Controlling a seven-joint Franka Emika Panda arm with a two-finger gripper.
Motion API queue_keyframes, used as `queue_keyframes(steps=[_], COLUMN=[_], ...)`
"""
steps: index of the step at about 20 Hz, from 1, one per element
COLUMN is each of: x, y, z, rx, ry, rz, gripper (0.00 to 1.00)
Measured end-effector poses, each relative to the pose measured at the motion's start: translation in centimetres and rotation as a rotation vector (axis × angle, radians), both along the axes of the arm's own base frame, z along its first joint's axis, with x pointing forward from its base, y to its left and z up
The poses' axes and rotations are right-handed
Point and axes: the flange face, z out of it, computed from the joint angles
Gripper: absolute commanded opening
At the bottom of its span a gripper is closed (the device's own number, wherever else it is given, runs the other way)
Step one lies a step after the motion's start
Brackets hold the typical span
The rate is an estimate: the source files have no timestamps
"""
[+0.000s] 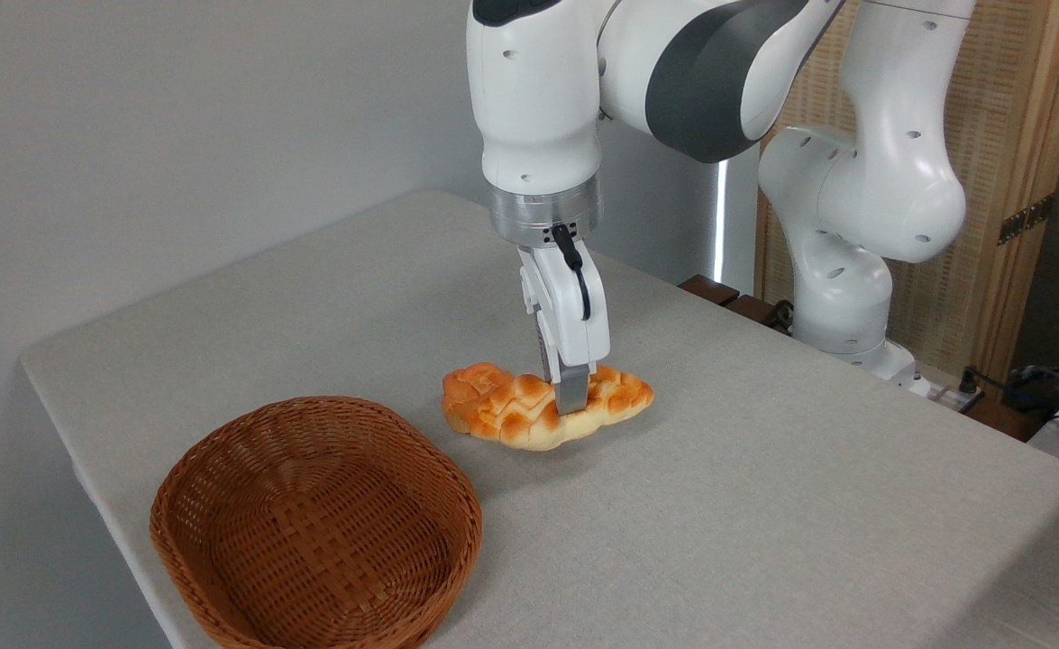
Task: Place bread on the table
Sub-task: 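Lower the braided bread onto the table and open the gripper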
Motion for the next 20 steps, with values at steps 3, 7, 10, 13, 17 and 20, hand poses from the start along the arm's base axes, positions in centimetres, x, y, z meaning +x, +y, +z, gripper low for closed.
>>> queue_keyframes(steps=[3, 7, 10, 13, 17, 20], x=[0.0, 0.0, 0.0, 0.0, 0.02, 0.06], y=[0.09, 0.09, 0.1, 0.1, 0.11, 0.12], z=[0.0, 0.0, 0.0, 0.02, 0.1, 0.25], rx=[0.011, 0.012, 0.012, 0.011, 0.012, 0.014], ry=[-0.001, -0.001, -0.001, -0.001, -0.002, -0.002], rz=[-0.004, -0.005, -0.005, -0.005, 0.002, 0.03], gripper=[0.87, 0.97, 1.0, 1.0, 1.0, 1.0])
